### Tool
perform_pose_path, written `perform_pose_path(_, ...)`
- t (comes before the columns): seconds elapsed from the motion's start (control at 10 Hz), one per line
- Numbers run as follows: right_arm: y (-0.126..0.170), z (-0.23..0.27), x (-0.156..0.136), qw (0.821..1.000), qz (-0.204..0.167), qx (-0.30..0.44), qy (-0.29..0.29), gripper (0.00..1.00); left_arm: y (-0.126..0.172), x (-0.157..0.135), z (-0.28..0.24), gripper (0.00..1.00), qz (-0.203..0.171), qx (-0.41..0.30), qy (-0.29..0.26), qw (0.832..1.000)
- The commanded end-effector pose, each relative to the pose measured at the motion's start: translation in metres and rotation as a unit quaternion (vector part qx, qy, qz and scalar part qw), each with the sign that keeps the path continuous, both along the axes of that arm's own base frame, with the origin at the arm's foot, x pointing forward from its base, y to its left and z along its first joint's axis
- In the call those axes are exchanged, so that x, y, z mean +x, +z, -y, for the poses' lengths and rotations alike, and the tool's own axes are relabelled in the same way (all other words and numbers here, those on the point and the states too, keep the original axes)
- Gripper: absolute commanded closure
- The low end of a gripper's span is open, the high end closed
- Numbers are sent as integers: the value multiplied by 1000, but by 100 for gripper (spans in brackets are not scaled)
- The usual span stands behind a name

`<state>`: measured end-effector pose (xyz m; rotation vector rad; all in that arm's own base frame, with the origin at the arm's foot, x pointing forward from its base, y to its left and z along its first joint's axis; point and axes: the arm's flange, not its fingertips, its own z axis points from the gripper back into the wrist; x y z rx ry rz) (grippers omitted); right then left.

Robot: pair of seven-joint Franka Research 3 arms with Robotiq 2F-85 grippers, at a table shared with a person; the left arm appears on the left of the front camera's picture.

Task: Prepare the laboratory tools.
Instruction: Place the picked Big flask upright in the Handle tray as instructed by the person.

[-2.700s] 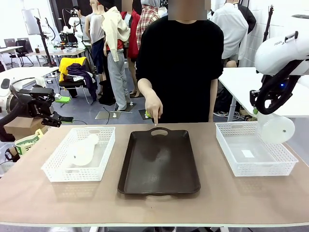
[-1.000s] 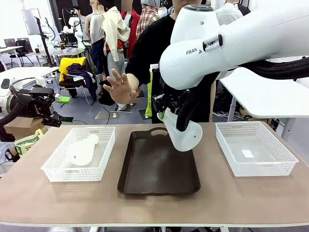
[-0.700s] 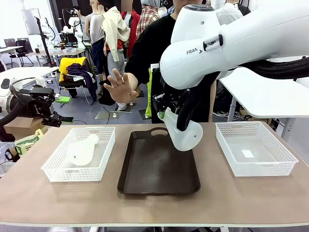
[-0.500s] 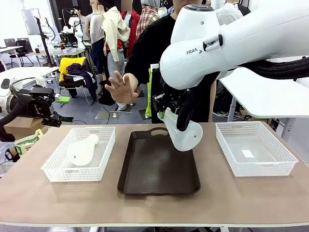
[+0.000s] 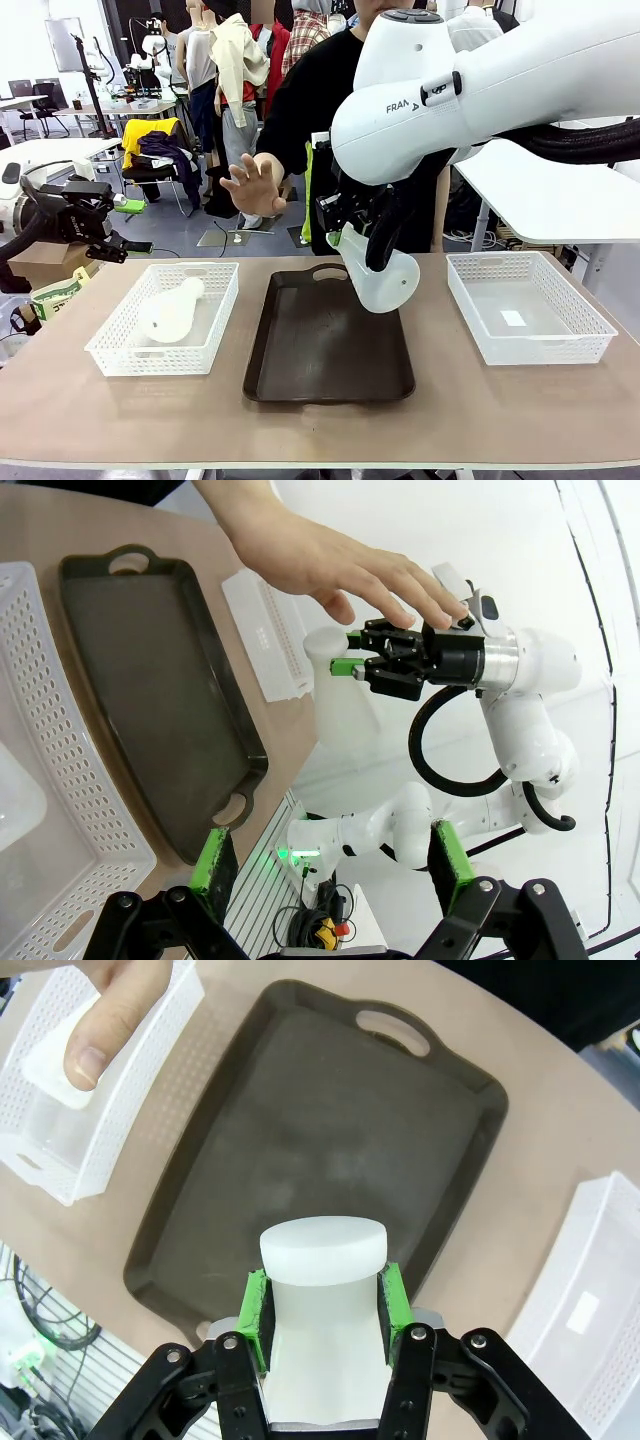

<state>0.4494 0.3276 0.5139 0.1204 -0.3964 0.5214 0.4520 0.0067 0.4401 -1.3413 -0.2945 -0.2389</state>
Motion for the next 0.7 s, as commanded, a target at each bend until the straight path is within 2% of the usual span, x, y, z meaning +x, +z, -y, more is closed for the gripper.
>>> perform_pose_path(0.0, -1, -1, 0, 1000, 0, 0, 2, 100, 3, -1, -1, 0, 2, -6, 0, 1000)
perform_pose_path(0.6, -1, -1, 0, 1000, 0, 0, 2, 100, 3, -1, -1, 0, 2, -6, 0, 1000)
